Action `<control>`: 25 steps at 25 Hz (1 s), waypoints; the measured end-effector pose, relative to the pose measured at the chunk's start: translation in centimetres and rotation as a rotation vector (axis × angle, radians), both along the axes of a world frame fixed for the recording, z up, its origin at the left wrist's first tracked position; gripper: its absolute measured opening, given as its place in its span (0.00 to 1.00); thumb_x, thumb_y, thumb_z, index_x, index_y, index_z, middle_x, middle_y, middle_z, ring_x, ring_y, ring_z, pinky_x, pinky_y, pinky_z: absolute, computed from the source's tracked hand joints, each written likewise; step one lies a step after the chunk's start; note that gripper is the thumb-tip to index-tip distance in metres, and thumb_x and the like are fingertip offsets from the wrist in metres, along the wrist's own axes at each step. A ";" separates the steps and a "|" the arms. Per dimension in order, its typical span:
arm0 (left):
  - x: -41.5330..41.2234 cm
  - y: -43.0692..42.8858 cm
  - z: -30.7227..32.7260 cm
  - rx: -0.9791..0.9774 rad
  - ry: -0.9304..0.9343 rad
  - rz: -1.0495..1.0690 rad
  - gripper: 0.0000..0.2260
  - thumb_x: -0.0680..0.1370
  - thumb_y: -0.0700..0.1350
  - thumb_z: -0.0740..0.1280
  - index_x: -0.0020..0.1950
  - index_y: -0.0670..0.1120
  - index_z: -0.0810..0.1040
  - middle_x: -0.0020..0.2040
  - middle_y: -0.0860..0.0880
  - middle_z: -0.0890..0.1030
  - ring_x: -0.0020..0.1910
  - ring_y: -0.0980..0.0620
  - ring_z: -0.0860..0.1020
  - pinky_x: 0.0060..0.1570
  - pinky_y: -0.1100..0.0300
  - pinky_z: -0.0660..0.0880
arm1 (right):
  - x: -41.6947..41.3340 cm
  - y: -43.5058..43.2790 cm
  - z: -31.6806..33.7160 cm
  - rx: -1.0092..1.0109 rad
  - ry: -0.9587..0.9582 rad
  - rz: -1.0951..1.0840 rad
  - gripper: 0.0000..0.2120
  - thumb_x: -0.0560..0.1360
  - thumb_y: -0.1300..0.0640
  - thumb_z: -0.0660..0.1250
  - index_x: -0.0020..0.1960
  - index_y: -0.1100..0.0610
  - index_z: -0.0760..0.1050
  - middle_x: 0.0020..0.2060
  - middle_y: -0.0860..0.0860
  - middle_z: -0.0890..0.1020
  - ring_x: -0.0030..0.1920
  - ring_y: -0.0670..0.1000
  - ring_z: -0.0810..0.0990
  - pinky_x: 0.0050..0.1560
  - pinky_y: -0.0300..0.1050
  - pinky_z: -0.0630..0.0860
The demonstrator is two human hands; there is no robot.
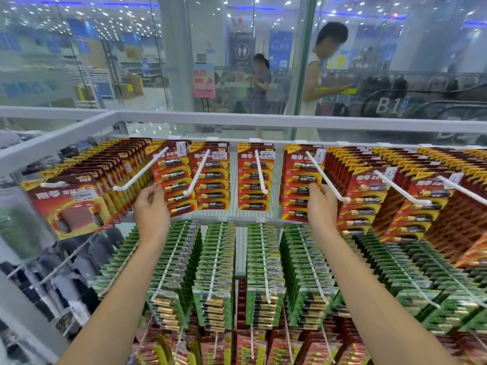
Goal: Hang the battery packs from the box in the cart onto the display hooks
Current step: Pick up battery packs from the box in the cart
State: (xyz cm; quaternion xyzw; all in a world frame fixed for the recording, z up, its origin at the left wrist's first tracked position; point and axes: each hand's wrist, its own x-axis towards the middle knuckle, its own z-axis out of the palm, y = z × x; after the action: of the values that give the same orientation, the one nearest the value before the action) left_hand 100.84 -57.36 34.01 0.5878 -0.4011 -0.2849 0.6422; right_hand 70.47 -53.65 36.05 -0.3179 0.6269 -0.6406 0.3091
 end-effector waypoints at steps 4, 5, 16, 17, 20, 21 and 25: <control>1.2 2.3 -1.3 0.037 -0.054 -0.042 0.14 0.86 0.50 0.61 0.70 0.50 0.77 0.64 0.53 0.78 0.63 0.48 0.78 0.62 0.51 0.74 | 1.4 2.7 0.1 0.019 0.086 -0.024 0.18 0.85 0.49 0.59 0.72 0.54 0.70 0.48 0.60 0.79 0.41 0.54 0.79 0.37 0.47 0.72; 1.3 3.3 -1.7 0.039 -0.055 -0.061 0.14 0.86 0.50 0.61 0.70 0.49 0.77 0.64 0.54 0.77 0.64 0.51 0.76 0.63 0.54 0.71 | 1.6 3.3 -0.1 0.008 0.108 -0.024 0.20 0.86 0.49 0.59 0.75 0.54 0.67 0.55 0.55 0.79 0.48 0.54 0.80 0.42 0.49 0.74; -5.8 16.1 -5.0 0.120 0.091 -0.425 0.11 0.84 0.54 0.62 0.63 0.55 0.81 0.61 0.58 0.84 0.64 0.56 0.80 0.68 0.50 0.73 | 0.7 16.9 -6.7 0.111 0.210 0.020 0.20 0.84 0.44 0.60 0.75 0.43 0.69 0.70 0.37 0.74 0.69 0.40 0.72 0.71 0.47 0.69; -7.4 17.0 -5.0 0.113 0.097 -0.454 0.12 0.83 0.55 0.62 0.61 0.55 0.81 0.60 0.58 0.84 0.63 0.55 0.80 0.66 0.50 0.74 | -0.2 18.7 -7.2 0.131 0.197 0.002 0.19 0.84 0.44 0.60 0.75 0.42 0.69 0.70 0.36 0.74 0.70 0.40 0.72 0.71 0.46 0.69; -12.7 19.0 -6.3 0.118 0.132 -0.551 0.10 0.81 0.54 0.64 0.58 0.56 0.83 0.56 0.57 0.86 0.60 0.53 0.82 0.61 0.51 0.76 | -4.0 24.2 -9.2 0.189 0.143 -0.083 0.18 0.84 0.45 0.61 0.73 0.42 0.70 0.68 0.35 0.74 0.68 0.40 0.73 0.70 0.45 0.70; -15.2 19.6 -7.1 0.142 0.137 -0.606 0.09 0.82 0.52 0.64 0.57 0.56 0.83 0.56 0.56 0.86 0.59 0.52 0.83 0.60 0.52 0.76 | -5.8 26.2 -9.8 0.205 0.113 -0.132 0.18 0.84 0.44 0.61 0.72 0.41 0.70 0.67 0.34 0.74 0.68 0.40 0.74 0.69 0.44 0.71; -26.1 22.8 -9.9 0.228 0.138 -0.828 0.09 0.85 0.43 0.63 0.57 0.52 0.83 0.57 0.49 0.86 0.56 0.51 0.83 0.49 0.63 0.80 | -13.6 34.4 -12.1 0.236 0.056 -0.337 0.15 0.83 0.44 0.62 0.69 0.40 0.73 0.63 0.31 0.76 0.64 0.36 0.76 0.67 0.44 0.73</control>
State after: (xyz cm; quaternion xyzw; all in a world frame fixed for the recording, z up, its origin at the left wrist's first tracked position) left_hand 74.72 -34.51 24.14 0.4239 -0.5251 -0.5996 0.4302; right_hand 56.91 -19.28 23.99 -0.1879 0.7501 -0.5964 0.2153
